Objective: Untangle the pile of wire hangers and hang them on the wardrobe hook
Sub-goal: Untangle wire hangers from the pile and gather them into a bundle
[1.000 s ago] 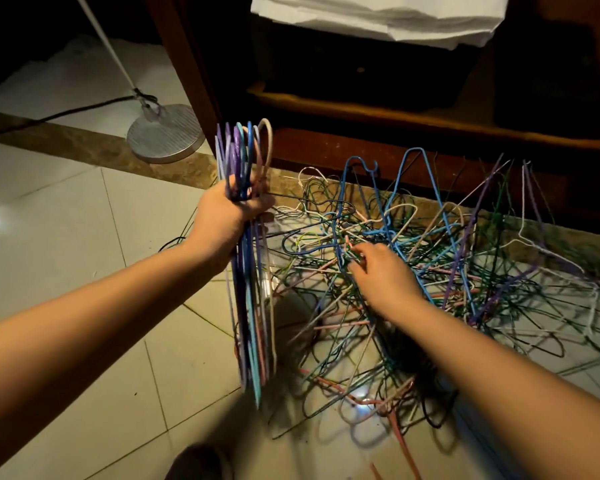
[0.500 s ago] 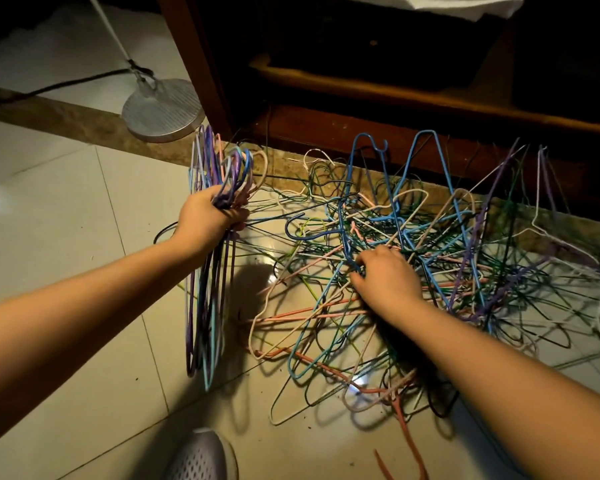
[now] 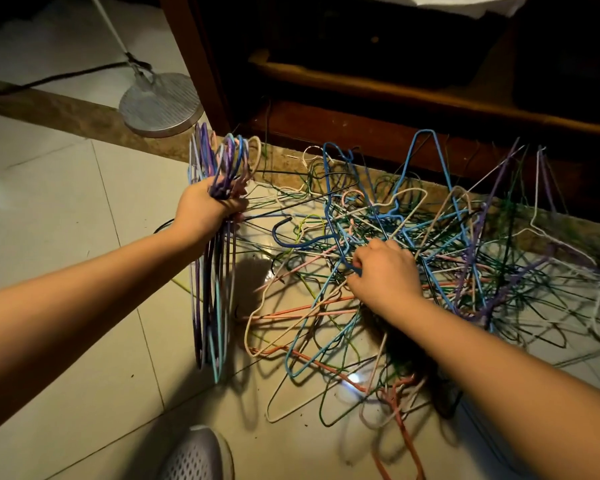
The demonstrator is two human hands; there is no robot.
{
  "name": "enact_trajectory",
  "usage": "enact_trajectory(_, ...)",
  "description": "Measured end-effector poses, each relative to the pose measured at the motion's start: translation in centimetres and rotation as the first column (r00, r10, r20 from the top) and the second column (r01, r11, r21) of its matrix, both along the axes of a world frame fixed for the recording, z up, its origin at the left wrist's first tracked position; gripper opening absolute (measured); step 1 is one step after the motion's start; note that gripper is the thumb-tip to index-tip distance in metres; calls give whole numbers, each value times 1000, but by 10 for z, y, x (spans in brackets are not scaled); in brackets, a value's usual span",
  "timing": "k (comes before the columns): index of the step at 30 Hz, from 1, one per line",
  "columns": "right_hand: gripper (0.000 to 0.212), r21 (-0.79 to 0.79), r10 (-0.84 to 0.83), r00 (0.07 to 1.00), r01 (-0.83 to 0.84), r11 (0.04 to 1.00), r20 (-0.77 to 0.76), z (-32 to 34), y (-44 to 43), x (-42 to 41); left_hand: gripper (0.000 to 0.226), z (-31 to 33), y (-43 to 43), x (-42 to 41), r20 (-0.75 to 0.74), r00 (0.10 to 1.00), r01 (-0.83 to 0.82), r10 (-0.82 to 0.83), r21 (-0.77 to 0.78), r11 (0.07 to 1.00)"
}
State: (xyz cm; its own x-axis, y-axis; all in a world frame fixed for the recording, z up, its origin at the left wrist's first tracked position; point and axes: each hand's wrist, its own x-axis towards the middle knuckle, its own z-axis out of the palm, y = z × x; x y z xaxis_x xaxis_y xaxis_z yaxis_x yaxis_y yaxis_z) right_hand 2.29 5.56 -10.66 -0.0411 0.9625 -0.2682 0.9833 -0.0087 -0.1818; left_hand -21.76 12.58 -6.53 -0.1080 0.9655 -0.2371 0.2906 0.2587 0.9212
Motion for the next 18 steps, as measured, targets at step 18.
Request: enact_trajectory(18, 41, 188, -206, 960, 241, 952, -187, 52, 9, 33, 26, 35, -9, 25, 27, 998, -53, 51, 60, 997)
